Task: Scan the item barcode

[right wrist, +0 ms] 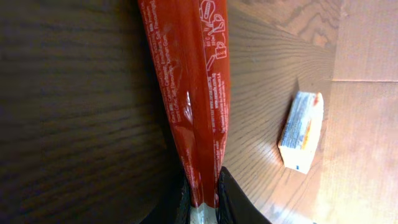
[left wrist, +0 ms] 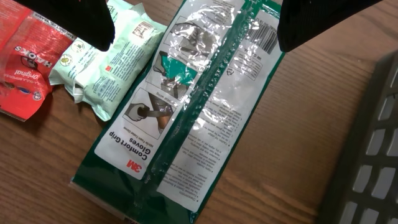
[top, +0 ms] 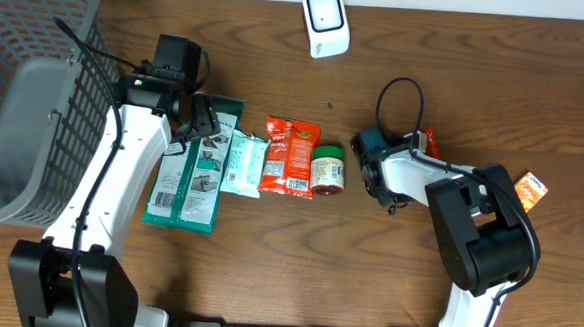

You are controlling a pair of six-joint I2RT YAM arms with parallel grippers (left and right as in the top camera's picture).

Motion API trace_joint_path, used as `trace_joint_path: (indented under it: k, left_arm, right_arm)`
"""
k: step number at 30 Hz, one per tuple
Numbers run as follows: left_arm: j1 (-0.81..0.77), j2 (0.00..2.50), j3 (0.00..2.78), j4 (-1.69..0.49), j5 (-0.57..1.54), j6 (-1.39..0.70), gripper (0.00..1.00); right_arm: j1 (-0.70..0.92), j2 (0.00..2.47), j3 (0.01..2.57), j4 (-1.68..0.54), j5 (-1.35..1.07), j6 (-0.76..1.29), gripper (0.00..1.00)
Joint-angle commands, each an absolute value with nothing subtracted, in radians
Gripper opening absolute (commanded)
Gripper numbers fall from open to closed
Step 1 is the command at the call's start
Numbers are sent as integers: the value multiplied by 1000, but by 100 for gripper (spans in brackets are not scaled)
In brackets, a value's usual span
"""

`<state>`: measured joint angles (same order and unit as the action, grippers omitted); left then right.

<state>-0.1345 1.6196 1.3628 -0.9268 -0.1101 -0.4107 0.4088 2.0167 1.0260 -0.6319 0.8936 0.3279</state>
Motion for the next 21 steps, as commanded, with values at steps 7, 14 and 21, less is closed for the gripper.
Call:
trace_joint_path:
  k: [7,14,21]
  left_arm:
    - [-134,1621,1359,-930,-116,-404,84]
    - [-134,1621,1359,-930,-116,-404,84]
    - [-134,1621,1359,-930,-116,-404,84]
  right_arm:
    - [425,1897,1148,-688,403,272,25]
    - [422,1736,1214,-778,268,267,57]
    - [309,1596,1271,-812,20,320,56]
